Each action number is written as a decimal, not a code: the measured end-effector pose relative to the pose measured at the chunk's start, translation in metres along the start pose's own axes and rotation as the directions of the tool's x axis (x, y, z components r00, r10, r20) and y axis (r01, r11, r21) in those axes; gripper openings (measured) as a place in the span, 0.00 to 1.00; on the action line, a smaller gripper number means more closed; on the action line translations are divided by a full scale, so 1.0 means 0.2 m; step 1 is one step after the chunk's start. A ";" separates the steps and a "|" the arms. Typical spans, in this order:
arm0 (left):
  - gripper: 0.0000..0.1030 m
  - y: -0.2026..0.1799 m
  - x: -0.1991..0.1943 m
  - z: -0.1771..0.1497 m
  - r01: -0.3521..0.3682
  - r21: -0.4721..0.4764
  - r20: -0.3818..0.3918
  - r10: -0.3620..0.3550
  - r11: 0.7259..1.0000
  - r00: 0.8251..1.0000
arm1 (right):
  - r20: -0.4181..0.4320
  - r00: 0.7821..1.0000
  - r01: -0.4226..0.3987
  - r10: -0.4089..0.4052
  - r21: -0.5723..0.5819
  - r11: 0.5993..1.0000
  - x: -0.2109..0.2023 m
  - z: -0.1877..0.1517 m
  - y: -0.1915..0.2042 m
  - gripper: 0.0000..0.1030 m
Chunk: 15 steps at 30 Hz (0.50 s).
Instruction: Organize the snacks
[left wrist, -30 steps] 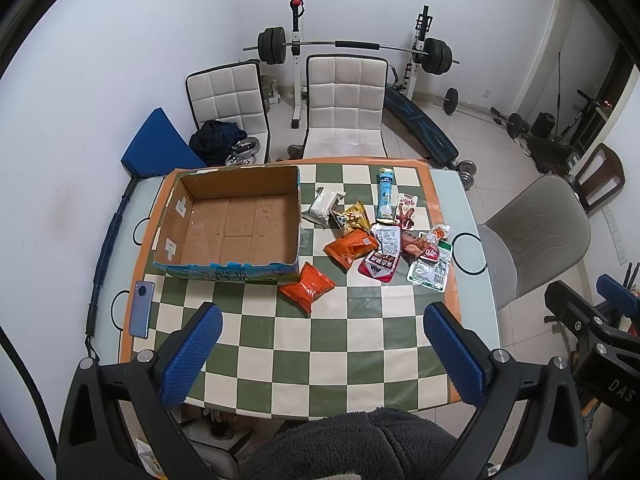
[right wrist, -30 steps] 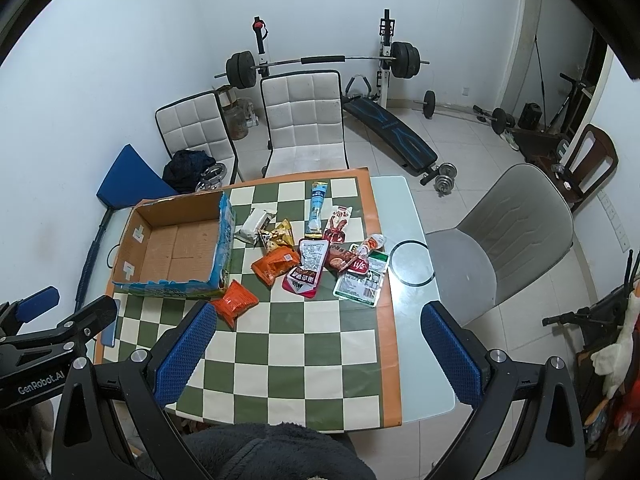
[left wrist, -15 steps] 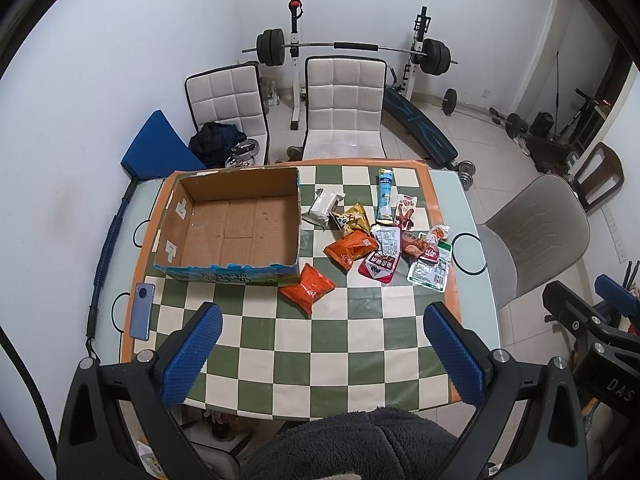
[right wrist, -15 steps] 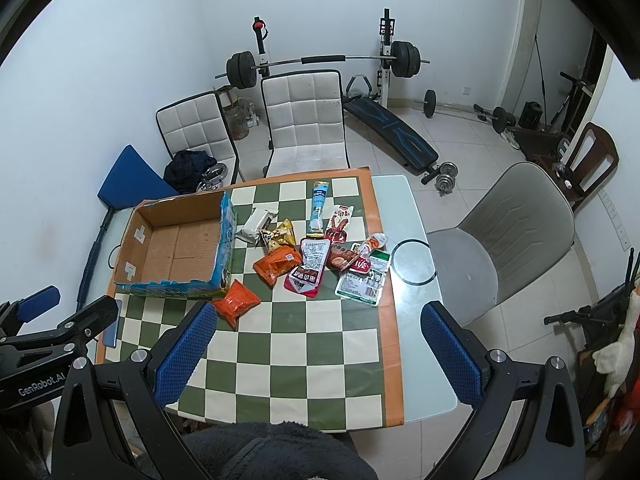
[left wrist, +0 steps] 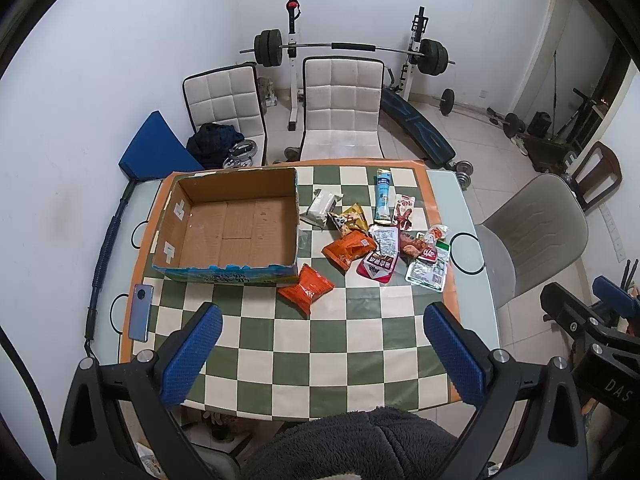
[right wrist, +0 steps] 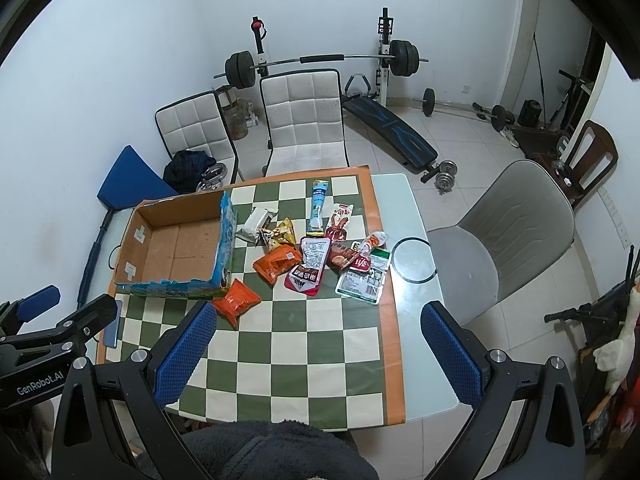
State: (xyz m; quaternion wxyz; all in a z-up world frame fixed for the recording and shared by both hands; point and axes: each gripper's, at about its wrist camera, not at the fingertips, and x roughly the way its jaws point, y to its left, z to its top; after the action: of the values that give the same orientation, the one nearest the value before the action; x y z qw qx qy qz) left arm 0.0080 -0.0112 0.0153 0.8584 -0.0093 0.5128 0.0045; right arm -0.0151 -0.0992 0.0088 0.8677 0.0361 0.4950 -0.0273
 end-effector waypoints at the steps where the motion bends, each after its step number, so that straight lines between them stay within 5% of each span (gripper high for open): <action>1: 1.00 -0.01 0.00 0.02 0.003 0.004 0.002 -0.003 1.000 1.000 | 0.000 1.000 -0.001 0.001 0.002 1.000 0.00 0.00 0.00 1.00; 9: 1.00 -0.03 0.16 0.15 -0.045 0.086 0.081 0.038 0.995 0.996 | -0.022 0.999 -0.025 0.027 0.102 0.994 0.11 0.03 -0.07 1.00; 15: 1.00 0.00 0.64 0.37 0.018 0.115 -0.055 -0.011 0.993 0.998 | -0.099 0.994 -0.012 0.034 0.212 0.977 0.51 0.08 -0.22 1.00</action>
State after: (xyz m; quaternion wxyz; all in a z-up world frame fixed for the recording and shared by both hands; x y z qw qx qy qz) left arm 0.1328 -0.0091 -0.0621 0.8432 0.0366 0.5354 -0.0318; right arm 0.0475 -0.1456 -0.0732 0.8327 0.1352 0.5327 -0.0677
